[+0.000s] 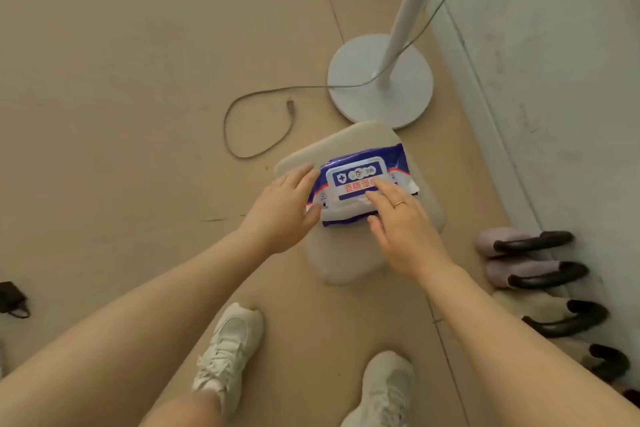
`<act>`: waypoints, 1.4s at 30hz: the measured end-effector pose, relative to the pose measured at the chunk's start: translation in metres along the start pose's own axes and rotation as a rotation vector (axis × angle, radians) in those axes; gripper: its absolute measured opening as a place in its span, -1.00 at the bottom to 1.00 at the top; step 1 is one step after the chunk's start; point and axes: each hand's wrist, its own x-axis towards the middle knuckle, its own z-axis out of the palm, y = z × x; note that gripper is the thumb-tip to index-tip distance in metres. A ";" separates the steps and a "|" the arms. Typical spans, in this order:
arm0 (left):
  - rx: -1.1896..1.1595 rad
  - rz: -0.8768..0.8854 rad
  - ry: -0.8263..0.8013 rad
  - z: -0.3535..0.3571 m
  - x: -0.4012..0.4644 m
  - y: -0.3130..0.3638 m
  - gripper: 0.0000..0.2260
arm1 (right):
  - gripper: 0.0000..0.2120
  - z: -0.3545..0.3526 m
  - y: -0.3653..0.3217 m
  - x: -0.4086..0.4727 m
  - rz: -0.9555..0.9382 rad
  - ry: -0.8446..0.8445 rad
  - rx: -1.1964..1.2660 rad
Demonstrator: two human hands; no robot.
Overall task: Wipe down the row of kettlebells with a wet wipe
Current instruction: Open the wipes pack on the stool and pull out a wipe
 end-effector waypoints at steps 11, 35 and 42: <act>-0.180 0.238 0.437 0.075 0.062 -0.002 -0.33 | -0.58 0.031 0.061 0.047 -0.335 0.346 0.073; -0.148 0.357 0.269 0.064 0.074 -0.030 -0.25 | -0.53 0.017 0.057 0.066 -0.437 0.342 -0.266; -0.209 0.344 0.257 0.067 0.076 -0.033 -0.23 | -0.50 0.009 0.051 0.070 -0.499 0.345 -0.399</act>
